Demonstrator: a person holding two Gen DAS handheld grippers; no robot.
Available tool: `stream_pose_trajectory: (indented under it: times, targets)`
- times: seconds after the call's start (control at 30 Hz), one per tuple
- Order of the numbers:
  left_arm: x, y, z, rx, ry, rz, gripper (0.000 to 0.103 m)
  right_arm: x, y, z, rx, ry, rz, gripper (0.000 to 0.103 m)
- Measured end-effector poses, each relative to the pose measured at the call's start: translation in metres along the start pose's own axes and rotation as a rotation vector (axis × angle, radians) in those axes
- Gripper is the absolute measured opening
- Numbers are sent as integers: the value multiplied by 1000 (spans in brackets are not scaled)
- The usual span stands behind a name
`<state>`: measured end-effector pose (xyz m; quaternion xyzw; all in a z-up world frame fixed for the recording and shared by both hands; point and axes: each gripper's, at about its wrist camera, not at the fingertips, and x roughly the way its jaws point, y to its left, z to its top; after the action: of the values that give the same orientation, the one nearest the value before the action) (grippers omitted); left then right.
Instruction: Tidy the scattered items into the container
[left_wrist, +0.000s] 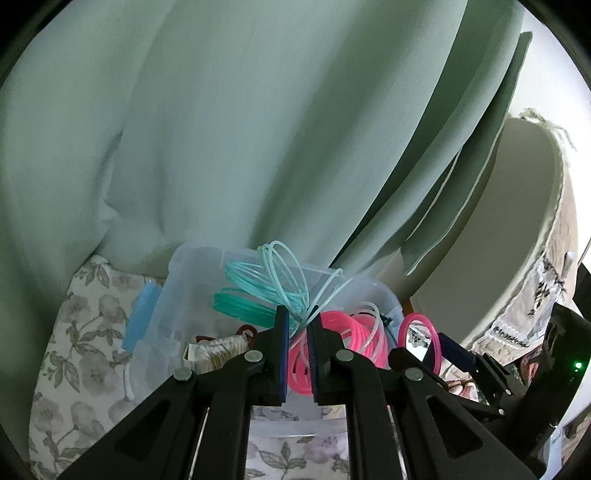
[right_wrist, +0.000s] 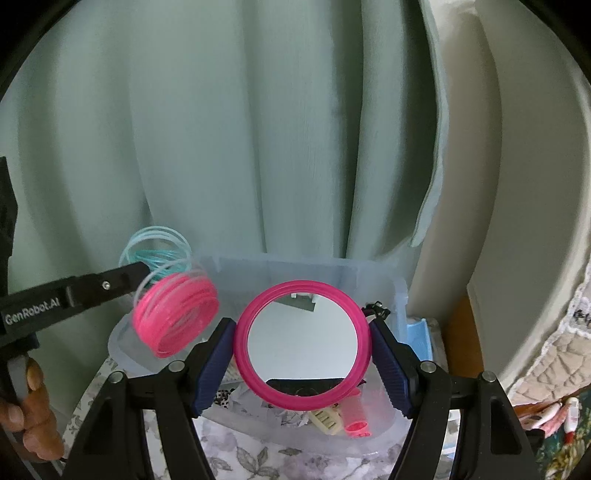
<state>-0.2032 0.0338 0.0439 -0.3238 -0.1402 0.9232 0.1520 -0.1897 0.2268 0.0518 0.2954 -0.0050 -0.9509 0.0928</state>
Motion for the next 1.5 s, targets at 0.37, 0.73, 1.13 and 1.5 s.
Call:
stream_pose_trajectory:
  times: [0.37,0.73,1.13,1.5]
  targets:
    - [26,1,-5,-4,56,38,14,27,-3,-10,9,51,-42,76]
    - [28,-2,-9,12,72,26,56,39,-4,-26,25,70,-28,87]
    - [23,-6,-14,33,88,45,75,31,-34,-45,59,61,-22,103]
    - [9,-16,-22,79,98,66,81,11,-30,-40,94,68,-18,103]
